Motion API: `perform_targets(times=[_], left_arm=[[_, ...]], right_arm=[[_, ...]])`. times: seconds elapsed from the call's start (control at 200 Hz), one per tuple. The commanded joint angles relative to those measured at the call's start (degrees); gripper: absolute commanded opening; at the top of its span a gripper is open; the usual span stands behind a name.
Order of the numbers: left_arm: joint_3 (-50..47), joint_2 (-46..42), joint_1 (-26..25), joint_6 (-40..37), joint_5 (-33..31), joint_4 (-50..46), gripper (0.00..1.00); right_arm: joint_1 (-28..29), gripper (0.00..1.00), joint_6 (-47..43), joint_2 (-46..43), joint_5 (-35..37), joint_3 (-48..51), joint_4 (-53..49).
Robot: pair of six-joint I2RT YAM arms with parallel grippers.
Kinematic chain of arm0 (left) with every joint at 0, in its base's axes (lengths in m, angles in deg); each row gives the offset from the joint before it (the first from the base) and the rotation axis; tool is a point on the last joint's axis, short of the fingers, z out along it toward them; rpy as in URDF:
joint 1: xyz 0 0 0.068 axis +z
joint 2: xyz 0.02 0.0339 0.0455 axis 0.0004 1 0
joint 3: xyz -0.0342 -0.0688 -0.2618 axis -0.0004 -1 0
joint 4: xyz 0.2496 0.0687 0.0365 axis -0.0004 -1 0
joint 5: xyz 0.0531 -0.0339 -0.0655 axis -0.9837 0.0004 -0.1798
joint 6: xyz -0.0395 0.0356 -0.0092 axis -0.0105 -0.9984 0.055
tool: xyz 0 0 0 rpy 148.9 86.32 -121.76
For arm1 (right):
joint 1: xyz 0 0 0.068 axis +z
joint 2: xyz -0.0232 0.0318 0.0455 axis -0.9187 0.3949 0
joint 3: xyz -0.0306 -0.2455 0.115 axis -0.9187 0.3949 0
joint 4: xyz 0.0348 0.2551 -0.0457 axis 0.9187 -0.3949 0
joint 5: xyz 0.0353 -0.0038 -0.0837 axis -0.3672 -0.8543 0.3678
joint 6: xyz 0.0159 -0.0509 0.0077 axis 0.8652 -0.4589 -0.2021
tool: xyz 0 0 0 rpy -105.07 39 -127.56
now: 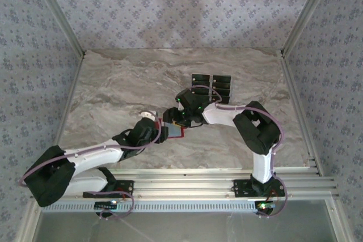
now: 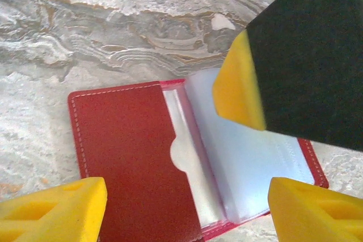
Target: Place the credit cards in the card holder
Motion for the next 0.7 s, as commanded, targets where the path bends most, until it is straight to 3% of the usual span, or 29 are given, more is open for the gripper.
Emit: perform_targets(times=[0.0, 0.295, 0.695], left_arm=[[-1.13, -1.69, 0.85, 1.40, -1.73, -1.12, 0.76], [-1.87, -1.32, 2.49, 1.64, -1.28, -2.01, 0.76], [-0.48, 3.13, 2.49, -0.35, 3.91, 2.68, 0.77]], right_arm=[[0.57, 0.61, 0.33, 1.73, -0.53, -2.30, -2.23], [1.40, 0.61, 0.53, 3.63, -0.26, -3.70, -2.54], [2.90, 0.61, 0.47, 5.69, -0.69, -7.74, -3.23]])
